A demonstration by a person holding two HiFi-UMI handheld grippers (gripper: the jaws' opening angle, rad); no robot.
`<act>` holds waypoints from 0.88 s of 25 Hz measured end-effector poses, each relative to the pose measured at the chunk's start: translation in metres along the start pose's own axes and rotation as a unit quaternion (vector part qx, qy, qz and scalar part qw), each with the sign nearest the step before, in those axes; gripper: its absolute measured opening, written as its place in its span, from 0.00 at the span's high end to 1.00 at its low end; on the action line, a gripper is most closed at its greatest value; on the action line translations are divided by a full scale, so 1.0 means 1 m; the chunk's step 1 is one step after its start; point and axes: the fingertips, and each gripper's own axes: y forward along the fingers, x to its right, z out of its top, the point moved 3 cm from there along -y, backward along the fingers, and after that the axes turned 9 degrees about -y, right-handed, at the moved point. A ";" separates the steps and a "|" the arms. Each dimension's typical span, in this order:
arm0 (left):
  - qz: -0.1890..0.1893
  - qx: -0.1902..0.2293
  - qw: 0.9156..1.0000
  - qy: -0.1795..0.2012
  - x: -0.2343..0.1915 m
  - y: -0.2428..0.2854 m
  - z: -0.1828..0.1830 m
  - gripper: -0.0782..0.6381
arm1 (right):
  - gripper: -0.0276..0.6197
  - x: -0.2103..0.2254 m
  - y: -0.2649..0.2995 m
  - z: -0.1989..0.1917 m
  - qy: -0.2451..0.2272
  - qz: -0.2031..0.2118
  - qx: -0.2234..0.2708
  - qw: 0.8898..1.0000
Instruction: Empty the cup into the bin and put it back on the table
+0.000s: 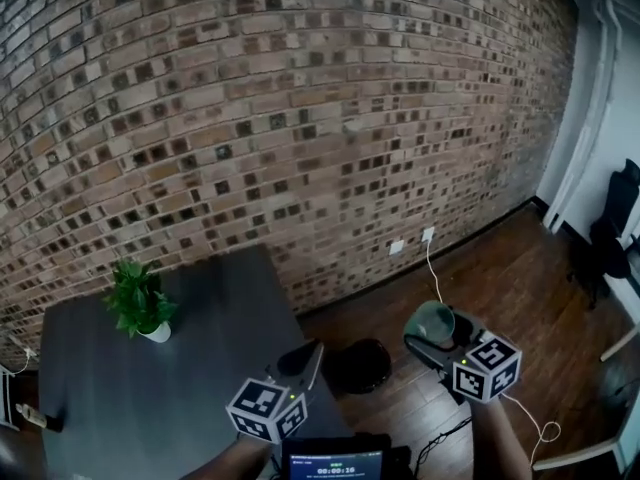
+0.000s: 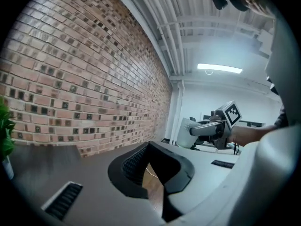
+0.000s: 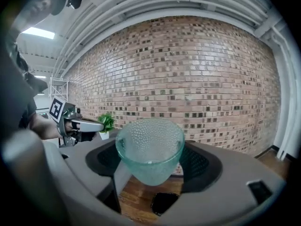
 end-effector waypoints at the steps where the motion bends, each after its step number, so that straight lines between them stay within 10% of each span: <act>1: 0.011 0.006 1.000 -0.002 -0.004 0.003 0.001 0.88 | 0.36 0.007 0.006 0.001 -0.002 0.007 -0.001 1.000; 22: 0.208 0.042 0.977 -0.024 -0.033 0.008 -0.009 0.88 | 0.36 0.126 0.100 -0.036 -0.192 0.073 -0.107 0.973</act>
